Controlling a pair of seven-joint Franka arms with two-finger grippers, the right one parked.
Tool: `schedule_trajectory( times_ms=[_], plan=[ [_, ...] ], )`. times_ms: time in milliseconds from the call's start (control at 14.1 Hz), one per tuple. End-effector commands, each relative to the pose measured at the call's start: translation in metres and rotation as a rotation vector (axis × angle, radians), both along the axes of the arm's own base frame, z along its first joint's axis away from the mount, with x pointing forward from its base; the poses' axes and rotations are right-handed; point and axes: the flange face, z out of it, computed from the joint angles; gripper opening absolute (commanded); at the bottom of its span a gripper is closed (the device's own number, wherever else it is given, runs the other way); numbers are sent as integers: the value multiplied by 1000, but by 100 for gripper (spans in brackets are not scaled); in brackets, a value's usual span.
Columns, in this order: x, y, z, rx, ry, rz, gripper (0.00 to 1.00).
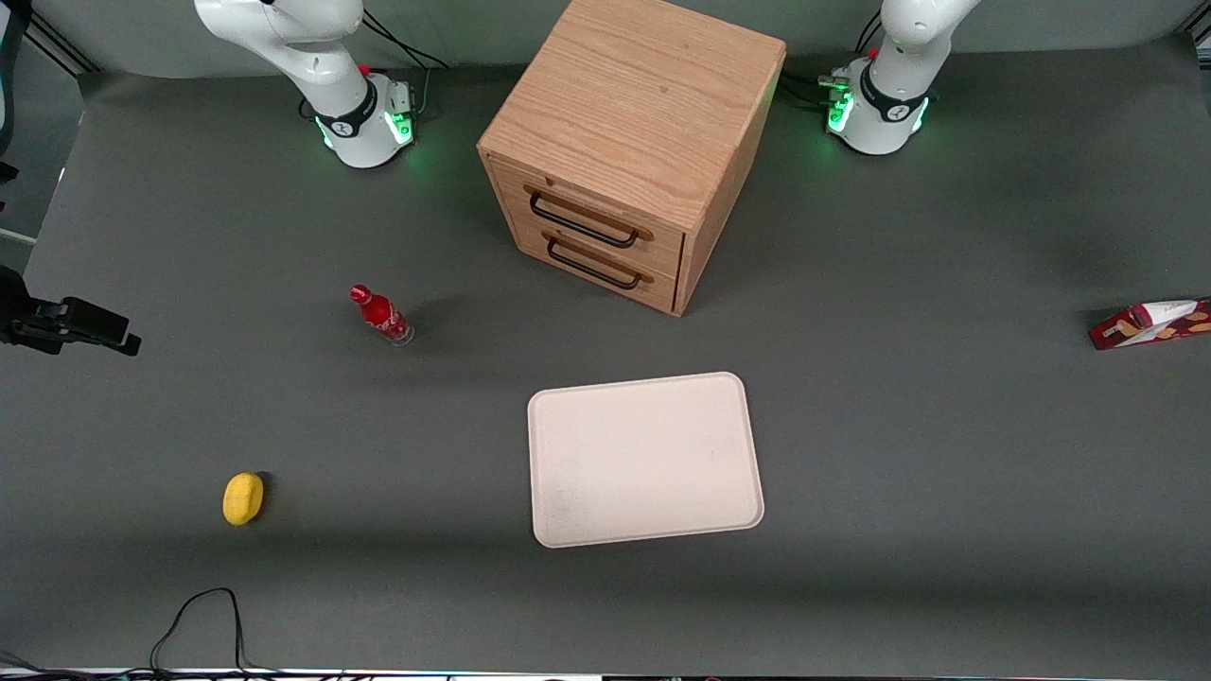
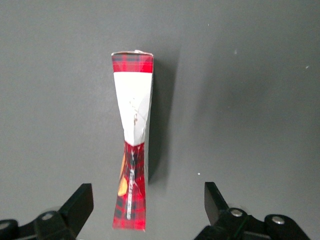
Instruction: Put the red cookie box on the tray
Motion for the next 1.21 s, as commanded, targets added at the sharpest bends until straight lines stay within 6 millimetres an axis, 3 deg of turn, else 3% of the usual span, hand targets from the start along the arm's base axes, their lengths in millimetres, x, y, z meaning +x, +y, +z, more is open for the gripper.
schedule_trajectory(
  times_ms=[0, 355, 922, 993, 1064, 1135],
  plan=[
    [2, 0, -23, 3, 2, -62, 99],
    [8, 9, -65, -6, -13, -116, 98],
    [14, 14, -85, -31, -13, -103, 94],
    [15, 15, -84, -30, -15, -109, 38],
    [15, 14, -84, -33, -20, -104, 0],
    [17, 15, -83, -27, -30, -115, 0]
  ],
)
